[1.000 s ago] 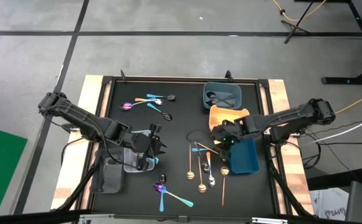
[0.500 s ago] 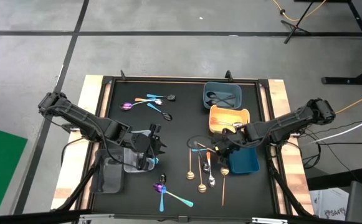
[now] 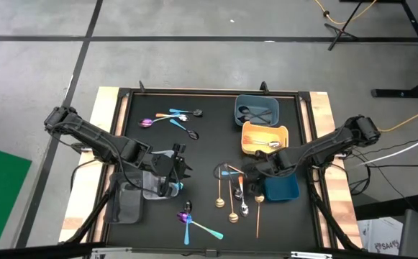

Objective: Sort silverware by color (type)
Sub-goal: Put the yellow spoon into the blue bin

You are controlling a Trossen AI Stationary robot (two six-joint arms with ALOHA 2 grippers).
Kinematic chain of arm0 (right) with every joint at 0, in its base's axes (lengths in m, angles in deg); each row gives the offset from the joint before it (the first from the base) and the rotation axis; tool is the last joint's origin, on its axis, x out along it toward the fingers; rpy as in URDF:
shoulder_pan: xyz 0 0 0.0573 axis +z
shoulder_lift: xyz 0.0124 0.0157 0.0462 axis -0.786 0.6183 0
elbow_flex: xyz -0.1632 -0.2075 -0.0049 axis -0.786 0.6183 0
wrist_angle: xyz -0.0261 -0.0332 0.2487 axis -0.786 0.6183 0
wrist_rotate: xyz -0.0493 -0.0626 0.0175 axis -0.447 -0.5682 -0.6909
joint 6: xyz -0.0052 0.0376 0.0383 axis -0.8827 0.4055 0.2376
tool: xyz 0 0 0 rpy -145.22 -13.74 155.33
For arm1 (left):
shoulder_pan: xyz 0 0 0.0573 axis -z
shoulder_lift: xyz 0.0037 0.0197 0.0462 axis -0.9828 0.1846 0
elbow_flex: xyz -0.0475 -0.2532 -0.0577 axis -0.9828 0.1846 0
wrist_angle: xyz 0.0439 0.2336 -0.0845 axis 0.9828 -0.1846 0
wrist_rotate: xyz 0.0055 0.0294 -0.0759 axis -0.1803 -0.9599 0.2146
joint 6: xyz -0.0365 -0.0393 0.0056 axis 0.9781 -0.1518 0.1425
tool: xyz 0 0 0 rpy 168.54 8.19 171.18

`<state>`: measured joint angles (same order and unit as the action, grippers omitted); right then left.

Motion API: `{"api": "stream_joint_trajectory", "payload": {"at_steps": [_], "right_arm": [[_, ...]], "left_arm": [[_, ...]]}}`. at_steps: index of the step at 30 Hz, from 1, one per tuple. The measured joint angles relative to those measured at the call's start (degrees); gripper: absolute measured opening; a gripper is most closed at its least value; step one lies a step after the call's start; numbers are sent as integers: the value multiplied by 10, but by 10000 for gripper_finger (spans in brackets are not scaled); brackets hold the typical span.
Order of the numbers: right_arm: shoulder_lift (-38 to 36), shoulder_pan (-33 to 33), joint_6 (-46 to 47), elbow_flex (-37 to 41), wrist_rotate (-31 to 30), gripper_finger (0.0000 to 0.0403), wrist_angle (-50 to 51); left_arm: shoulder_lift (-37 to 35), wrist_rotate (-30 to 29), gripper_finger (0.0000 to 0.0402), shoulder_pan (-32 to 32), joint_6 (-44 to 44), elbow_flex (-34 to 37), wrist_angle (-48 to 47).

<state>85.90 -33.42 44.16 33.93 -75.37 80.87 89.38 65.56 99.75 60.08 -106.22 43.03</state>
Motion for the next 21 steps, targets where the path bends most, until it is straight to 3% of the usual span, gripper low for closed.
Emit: {"api": "stream_joint_trajectory", "payload": {"at_steps": [11, 21], "right_arm": [[78, 0, -2, 0, -1, 101, 0], [81, 0, -3, -1, -24, 101, 0]], "left_arm": [[0, 0, 100, 0, 0, 0, 0], [0, 0, 100, 0, 0, 0, 0]]}}
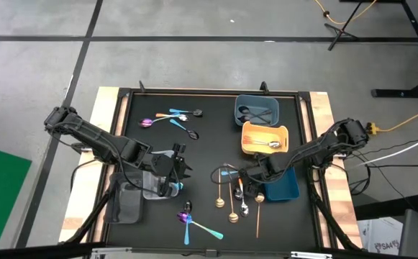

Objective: Sort silverware by color (type)
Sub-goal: Put the yellow spoon into the blue bin

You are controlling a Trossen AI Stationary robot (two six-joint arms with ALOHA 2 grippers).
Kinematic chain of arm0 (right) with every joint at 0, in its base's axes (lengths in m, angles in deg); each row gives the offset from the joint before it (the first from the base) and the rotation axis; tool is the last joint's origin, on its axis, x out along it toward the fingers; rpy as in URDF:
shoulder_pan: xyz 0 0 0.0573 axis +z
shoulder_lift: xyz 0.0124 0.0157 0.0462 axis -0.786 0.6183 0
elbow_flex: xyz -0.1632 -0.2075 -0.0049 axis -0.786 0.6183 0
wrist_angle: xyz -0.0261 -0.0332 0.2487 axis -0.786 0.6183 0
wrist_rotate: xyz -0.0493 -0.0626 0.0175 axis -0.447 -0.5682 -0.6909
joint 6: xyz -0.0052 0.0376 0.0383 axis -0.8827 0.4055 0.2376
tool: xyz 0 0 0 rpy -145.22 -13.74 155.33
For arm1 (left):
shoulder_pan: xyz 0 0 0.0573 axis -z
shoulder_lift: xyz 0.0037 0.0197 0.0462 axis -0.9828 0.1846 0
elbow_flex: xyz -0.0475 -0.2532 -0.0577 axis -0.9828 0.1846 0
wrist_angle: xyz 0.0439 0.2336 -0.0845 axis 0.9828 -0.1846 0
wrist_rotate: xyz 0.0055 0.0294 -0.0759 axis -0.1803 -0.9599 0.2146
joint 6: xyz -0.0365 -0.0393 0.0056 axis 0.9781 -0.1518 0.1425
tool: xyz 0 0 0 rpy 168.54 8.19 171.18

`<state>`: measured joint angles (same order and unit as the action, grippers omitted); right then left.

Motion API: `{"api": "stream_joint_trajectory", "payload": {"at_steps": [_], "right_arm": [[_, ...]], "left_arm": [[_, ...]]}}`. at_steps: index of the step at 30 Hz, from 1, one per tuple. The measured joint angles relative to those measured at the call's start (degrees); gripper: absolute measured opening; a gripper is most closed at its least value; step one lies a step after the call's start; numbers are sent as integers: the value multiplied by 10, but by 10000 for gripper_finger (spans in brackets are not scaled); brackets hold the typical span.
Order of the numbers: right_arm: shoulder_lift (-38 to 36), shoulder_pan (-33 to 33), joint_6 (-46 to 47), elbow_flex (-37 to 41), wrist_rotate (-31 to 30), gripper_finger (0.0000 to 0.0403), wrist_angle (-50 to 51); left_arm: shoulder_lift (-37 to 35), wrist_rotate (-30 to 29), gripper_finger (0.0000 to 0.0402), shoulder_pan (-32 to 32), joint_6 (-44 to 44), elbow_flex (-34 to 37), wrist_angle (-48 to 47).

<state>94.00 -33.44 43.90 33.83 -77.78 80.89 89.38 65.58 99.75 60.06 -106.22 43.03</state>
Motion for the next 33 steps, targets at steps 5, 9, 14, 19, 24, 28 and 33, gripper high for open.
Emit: {"api": "stream_joint_trajectory", "payload": {"at_steps": [5, 9, 14, 19, 24, 28, 33], "right_arm": [[-2, 0, 0, 0, 13, 101, 0], [-2, 0, 0, 0, 20, 101, 0], [-2, 0, 1, 0, 17, 101, 0], [-2, 0, 2, 0, 13, 101, 0], [-2, 0, 2, 0, 9, 101, 0], [-2, 0, 2, 0, -7, 101, -2], [-2, 0, 2, 1, -31, 101, -2]], "left_arm": [[0, 0, 100, 0, 0, 0, 0], [0, 0, 100, 0, 0, 0, 0], [0, 0, 100, 0, 0, 0, 0], [0, 0, 100, 0, 0, 0, 0], [0, 0, 100, 0, 0, 0, 0], [0, 0, 100, 0, 0, 0, 0], [0, 0, 100, 0, 0, 0, 0]]}}
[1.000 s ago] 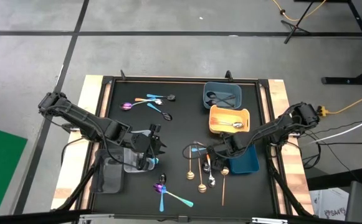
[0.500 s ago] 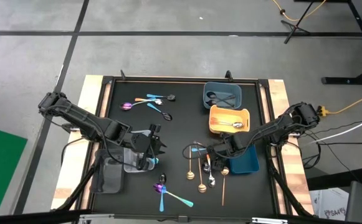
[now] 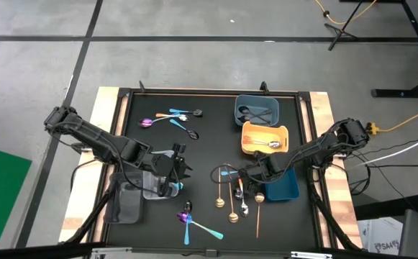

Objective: Sort silverware by color (type)
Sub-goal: Put the yellow spoon into the blue bin

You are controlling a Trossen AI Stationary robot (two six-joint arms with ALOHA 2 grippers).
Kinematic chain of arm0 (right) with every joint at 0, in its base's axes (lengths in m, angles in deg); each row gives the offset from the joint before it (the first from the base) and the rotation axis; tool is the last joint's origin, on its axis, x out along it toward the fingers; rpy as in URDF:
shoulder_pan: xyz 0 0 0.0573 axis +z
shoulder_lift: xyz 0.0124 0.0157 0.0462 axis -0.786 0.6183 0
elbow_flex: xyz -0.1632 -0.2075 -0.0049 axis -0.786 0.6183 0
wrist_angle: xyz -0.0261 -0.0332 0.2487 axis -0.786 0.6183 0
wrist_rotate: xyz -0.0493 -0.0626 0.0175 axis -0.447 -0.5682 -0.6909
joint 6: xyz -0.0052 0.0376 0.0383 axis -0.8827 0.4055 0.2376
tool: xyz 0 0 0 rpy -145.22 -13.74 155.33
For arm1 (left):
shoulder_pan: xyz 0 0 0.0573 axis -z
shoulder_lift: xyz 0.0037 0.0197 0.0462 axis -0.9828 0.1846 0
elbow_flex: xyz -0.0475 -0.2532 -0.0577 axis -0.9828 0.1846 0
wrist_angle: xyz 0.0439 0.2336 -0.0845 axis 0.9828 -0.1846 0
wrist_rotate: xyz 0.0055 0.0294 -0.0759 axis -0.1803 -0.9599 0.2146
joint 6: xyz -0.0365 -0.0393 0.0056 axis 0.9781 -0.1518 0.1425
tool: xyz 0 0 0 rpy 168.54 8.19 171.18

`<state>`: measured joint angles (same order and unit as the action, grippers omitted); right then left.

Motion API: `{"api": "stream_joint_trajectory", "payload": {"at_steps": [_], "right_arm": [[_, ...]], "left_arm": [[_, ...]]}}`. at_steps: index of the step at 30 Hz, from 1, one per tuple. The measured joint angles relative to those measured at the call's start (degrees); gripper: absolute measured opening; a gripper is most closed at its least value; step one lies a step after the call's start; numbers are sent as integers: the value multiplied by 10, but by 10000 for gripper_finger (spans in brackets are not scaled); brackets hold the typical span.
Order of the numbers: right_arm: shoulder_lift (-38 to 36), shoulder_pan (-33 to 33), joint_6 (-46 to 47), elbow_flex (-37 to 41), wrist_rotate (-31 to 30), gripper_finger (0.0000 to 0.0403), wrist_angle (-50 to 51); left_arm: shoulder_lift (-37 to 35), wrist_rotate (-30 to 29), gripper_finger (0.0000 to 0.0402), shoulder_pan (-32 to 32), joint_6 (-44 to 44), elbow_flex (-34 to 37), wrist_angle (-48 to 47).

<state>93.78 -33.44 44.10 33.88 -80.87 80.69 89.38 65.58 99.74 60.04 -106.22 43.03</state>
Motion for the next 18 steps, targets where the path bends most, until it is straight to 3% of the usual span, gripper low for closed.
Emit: {"api": "stream_joint_trajectory", "payload": {"at_steps": [18], "right_arm": [[18, 0, 0, 0, -6, 101, 14]], "left_arm": [[0, 0, 100, 0, 0, 0, 0]]}}
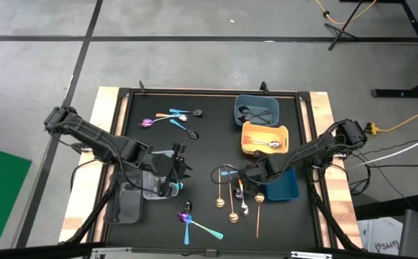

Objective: Sort silverware by color (type)
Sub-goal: Put the yellow spoon into the blue bin

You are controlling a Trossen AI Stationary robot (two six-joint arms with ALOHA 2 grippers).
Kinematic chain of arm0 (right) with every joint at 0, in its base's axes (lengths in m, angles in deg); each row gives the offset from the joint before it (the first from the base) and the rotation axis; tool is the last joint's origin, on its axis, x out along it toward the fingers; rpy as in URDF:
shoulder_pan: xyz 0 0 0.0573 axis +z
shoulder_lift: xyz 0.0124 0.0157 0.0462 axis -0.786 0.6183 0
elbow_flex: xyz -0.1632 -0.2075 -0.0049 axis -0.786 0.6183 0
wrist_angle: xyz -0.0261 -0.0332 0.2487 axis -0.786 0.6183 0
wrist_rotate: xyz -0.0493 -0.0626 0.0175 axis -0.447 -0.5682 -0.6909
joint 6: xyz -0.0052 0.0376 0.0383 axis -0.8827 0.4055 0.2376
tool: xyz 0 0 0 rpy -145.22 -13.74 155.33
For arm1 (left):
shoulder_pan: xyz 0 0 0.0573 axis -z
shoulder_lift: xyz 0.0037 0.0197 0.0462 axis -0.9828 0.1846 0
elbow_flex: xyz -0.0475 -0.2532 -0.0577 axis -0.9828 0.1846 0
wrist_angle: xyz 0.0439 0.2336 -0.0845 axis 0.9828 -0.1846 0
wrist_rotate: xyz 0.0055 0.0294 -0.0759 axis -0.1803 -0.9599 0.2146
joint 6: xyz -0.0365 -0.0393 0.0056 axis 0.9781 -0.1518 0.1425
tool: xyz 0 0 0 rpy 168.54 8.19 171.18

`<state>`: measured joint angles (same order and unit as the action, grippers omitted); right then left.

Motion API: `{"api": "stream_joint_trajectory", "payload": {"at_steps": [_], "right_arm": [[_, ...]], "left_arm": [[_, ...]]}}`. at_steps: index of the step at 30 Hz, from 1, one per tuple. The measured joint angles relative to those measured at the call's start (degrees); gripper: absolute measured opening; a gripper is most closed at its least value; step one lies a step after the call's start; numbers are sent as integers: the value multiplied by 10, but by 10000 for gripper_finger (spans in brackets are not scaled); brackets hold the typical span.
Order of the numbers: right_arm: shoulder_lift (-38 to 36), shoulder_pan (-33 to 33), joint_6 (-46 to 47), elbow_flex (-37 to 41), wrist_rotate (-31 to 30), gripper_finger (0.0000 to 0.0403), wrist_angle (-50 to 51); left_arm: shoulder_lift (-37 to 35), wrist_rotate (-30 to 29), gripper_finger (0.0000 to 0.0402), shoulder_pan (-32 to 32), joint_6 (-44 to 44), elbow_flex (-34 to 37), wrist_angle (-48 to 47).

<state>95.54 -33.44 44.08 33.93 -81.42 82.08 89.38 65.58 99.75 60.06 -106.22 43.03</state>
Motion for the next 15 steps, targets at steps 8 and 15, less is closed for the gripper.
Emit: {"api": "stream_joint_trajectory", "payload": {"at_steps": [8, 15], "right_arm": [[26, 0, -2, -3, 18, 99, -3], [23, 0, -2, -2, 17, 53, -5]], "left_arm": [[0, 0, 100, 0, 0, 0, 0], [0, 0, 100, 0, 0, 0, 0]]}}
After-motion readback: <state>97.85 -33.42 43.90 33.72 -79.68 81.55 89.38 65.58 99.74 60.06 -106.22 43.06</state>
